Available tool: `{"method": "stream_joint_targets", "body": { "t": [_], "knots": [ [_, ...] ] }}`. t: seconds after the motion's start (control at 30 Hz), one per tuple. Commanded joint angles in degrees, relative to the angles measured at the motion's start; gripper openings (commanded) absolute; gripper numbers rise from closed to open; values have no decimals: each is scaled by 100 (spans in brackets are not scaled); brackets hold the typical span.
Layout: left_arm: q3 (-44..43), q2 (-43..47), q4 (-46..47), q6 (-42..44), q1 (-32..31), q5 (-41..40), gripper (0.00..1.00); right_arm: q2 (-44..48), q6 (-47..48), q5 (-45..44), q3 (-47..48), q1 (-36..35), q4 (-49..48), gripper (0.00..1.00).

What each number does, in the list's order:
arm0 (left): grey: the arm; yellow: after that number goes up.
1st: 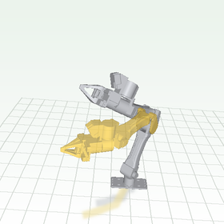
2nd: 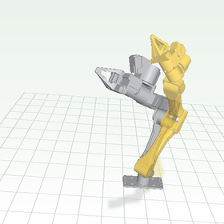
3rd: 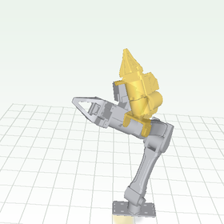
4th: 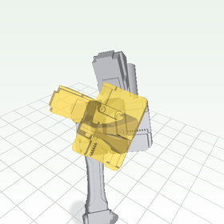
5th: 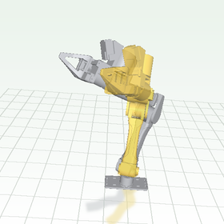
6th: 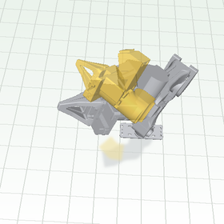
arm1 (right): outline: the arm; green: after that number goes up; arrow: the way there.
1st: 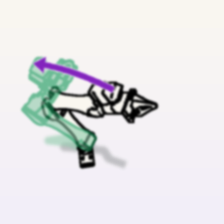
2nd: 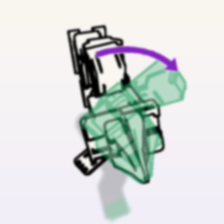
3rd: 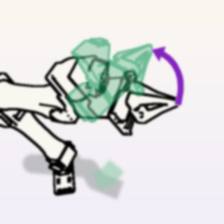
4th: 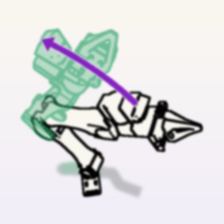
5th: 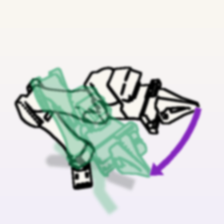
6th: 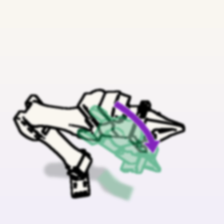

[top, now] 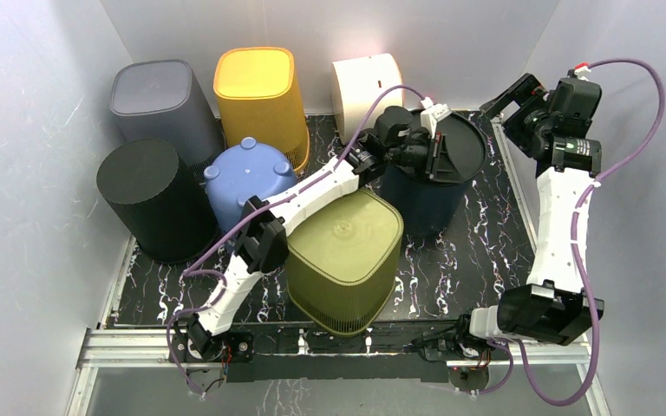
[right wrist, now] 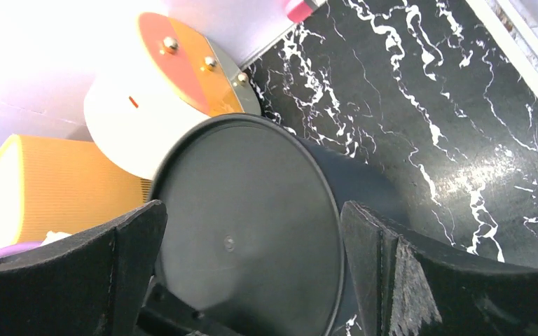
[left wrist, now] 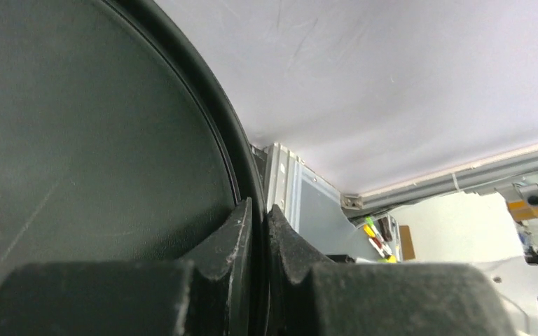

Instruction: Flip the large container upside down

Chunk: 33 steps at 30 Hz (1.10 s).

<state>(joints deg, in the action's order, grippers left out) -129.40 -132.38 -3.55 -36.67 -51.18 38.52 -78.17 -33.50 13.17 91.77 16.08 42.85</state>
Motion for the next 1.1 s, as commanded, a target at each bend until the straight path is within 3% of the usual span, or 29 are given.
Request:
{"method": "stream_joint_targets", "body": {
  "t": [0.0, 0.17, 0.2, 0.3, 0.37, 0.53, 0.7, 0.9, 0.97, 1.07],
  "knots": [
    [-684, -530, -274, 76, -129, 238, 0, 174, 2, -152, 486, -8, 213, 97],
    [-697, -578, -151, -84, -181, 466, 0, 197, 61, -304, 620, -17, 306, 98],
    [-770, -528, -296, 3, -182, 453, 6, 193, 115, -406, 660, -21, 334, 98],
    [-953, -250, -803, 389, -183, 266, 47, 140, 304, -833, 847, -26, 475, 98],
    [-992, 60, -1030, 639, -188, 71, 69, 126, 370, -1060, 927, -34, 529, 98],
    [-1199, 804, -1357, 1144, -189, -357, 95, 158, 396, -1119, 945, -34, 540, 98],
    [-715, 1864, -1640, 1623, -188, -1248, 98, 274, 380, -1082, 929, -51, 571, 98],
    [515, 3362, -2474, 1931, -182, -5612, 98, 415, 387, -243, 788, -61, 215, 98],
    [448, 3562, -2995, 2110, -144, -6311, 98, 423, 312, 73, 748, -65, 77, 98],
    [429, 3981, -3623, 1648, 120, -6963, 98, 442, 140, 401, 566, -69, -198, 98]
  ]
}}
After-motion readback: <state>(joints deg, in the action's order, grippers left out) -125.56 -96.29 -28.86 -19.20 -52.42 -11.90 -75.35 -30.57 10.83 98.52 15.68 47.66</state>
